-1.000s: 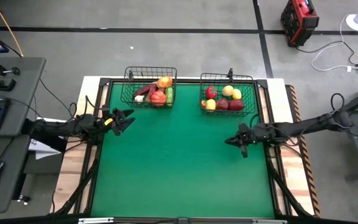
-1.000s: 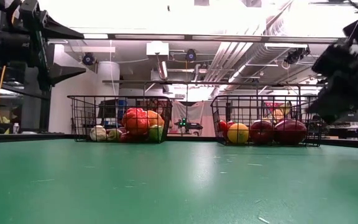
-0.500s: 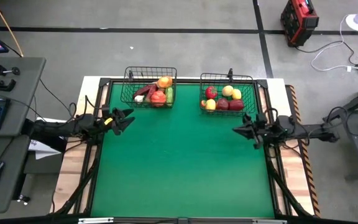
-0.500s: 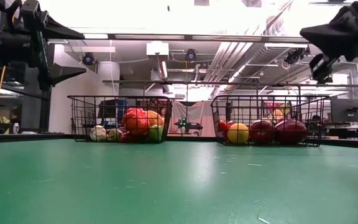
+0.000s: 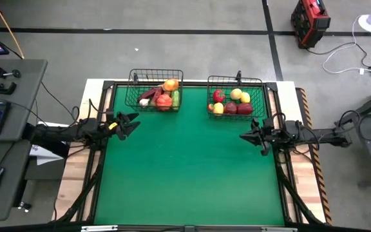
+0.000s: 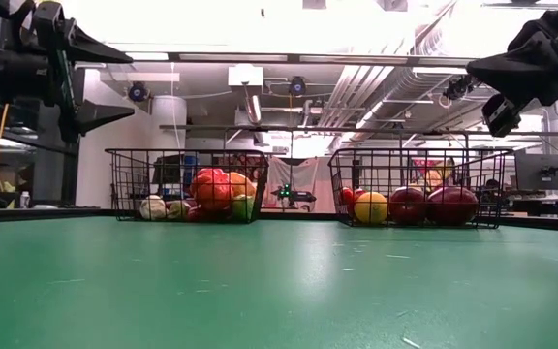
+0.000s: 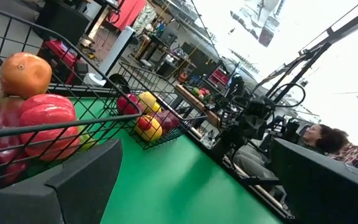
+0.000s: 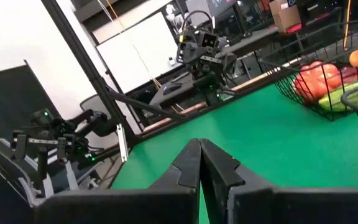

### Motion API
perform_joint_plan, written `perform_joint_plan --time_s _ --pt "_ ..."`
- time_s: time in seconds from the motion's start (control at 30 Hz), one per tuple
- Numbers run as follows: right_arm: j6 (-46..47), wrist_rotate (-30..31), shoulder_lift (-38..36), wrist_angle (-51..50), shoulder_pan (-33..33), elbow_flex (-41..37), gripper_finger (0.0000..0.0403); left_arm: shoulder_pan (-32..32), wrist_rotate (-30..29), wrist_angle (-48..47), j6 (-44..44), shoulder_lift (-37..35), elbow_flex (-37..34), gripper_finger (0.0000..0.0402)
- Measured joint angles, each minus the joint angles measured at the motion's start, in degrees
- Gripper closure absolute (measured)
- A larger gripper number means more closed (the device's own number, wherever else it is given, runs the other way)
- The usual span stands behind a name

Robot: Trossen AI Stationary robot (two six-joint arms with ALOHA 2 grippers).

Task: Sort produce into baskets
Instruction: Return to Home Position

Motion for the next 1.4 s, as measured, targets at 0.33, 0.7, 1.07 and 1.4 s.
perform_joint_plan --time_s 0.33,0.7,1.07,1.4 --pt "-0.61 0.0 -0.02 -2.65 0.0 0.0 0.0402 0.0 -0.02 0.0 0.0 0.0 0.0 0.0005" --pt "-26.86 -0.37 -0.02 -2.63 1.05 0.0 0.0402 0.0 -0.02 0.02 0.0 0.0 0.0 0.0005" --pt "-25.45 -0.39 1.15 -2.89 1.05 -0.02 0.0402 0.0 -0.04 0.02 0.0 0.0 0.0 0.0005" --pt "-25.44 -0.39 1.49 -2.89 1.05 0.0 0.0402 0.0 -0.07 0.02 0.0 0.0 0.0 0.0005"
